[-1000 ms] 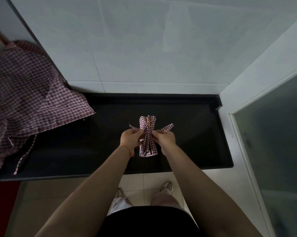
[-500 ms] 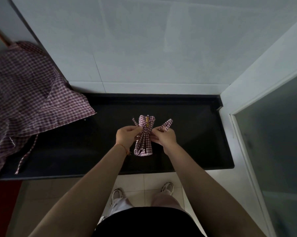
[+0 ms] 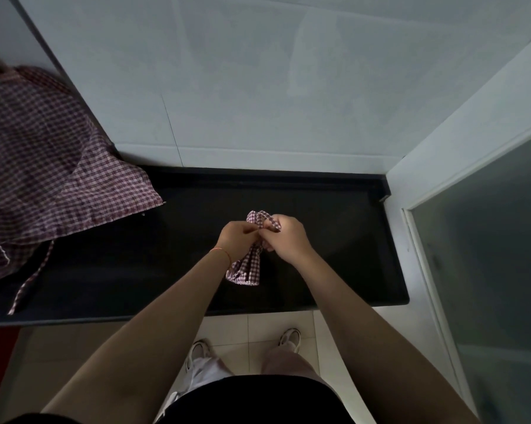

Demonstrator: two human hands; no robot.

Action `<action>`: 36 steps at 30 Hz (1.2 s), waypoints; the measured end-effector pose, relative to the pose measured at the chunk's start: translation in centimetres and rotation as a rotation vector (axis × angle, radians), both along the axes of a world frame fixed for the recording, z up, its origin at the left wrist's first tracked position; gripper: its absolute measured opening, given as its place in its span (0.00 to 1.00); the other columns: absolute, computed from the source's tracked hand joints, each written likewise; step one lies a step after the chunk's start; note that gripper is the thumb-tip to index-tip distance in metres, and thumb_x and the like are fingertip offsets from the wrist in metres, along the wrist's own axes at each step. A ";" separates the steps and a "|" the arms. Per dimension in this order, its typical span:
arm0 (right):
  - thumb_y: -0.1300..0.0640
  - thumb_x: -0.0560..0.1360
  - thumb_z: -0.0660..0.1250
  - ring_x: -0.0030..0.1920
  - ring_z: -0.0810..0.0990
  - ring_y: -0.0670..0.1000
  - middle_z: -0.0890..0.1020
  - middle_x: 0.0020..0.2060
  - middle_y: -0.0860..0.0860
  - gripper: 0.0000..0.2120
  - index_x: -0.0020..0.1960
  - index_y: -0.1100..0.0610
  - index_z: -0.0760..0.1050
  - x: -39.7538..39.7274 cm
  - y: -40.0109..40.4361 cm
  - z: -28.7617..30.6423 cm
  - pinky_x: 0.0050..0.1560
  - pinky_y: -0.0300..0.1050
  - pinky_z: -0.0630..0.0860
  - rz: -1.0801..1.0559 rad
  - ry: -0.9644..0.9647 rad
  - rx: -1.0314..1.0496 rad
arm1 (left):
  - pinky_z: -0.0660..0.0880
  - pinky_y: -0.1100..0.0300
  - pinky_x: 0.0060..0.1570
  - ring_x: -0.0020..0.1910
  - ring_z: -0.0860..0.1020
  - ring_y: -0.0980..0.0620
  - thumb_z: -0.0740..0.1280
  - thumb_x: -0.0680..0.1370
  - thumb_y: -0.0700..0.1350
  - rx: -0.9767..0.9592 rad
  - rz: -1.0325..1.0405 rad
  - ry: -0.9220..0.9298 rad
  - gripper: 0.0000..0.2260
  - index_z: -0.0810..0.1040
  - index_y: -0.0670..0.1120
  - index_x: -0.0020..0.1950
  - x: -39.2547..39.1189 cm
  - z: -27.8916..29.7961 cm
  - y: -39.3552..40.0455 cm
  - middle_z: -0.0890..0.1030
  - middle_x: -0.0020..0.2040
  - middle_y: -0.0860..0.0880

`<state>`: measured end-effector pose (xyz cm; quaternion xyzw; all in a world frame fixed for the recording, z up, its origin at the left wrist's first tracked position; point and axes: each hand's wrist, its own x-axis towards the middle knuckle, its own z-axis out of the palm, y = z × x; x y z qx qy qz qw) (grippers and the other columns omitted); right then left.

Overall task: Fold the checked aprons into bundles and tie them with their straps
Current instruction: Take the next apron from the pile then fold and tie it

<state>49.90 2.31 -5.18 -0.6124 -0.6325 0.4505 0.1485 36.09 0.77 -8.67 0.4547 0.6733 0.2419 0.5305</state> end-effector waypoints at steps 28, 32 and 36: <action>0.57 0.78 0.69 0.48 0.80 0.46 0.81 0.49 0.48 0.06 0.55 0.54 0.78 0.7 0.4 -0.7 0.51 0.43 0.78 0.113 -0.094 0.053 | 0.71 0.63 0.38 0.36 0.74 0.55 0.65 0.81 0.45 -0.032 -0.114 0.014 0.10 0.80 0.48 0.41 -0.5 0.3 0.3 0.78 0.38 0.50; 0.57 0.78 0.69 0.40 0.81 0.46 0.80 0.42 0.48 0.03 0.47 0.52 0.76 1.2 0.7 -0.9 0.44 0.43 0.79 0.033 -0.155 0.011 | 0.68 0.62 0.35 0.31 0.71 0.56 0.68 0.80 0.48 0.006 -0.068 0.061 0.10 0.83 0.43 0.44 -1.0 0.0 0.2 0.78 0.35 0.49; 0.58 0.78 0.68 0.44 0.80 0.48 0.79 0.44 0.49 0.03 0.48 0.52 0.74 1.7 0.6 -1.1 0.47 0.44 0.79 0.075 -0.231 -0.039 | 0.69 0.63 0.36 0.33 0.72 0.57 0.69 0.79 0.48 0.041 -0.053 0.119 0.10 0.81 0.45 0.40 -0.6 -0.4 0.1 0.76 0.34 0.51</action>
